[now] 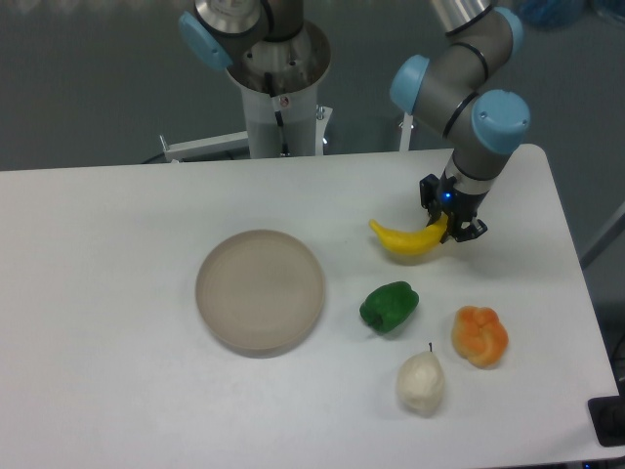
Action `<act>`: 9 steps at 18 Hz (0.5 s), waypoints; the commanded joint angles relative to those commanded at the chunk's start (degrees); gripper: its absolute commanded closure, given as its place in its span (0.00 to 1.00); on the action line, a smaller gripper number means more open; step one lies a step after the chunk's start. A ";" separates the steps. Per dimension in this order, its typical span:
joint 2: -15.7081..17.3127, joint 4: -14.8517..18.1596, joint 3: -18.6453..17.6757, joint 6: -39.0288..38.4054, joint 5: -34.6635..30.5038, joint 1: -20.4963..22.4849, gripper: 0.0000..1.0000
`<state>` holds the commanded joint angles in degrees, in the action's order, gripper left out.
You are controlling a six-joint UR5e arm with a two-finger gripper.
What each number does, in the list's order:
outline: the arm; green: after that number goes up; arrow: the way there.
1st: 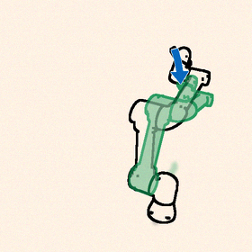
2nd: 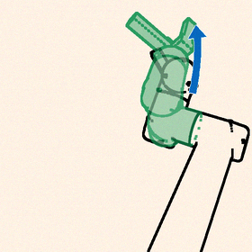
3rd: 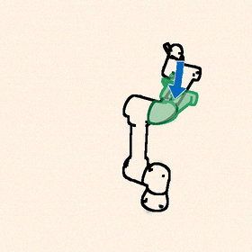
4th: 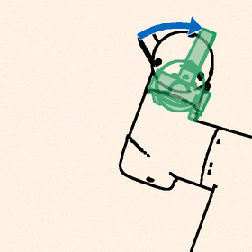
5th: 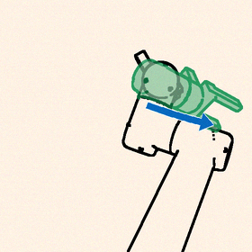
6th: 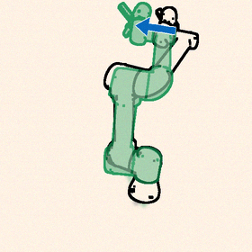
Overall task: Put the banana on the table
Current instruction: 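Lower the banana onto the table beside the green pepper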
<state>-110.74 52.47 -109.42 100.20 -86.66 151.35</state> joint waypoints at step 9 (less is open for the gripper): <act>-1.32 0.00 0.35 0.35 -0.53 -0.18 0.73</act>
<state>-112.06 52.47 -109.07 100.55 -87.19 151.17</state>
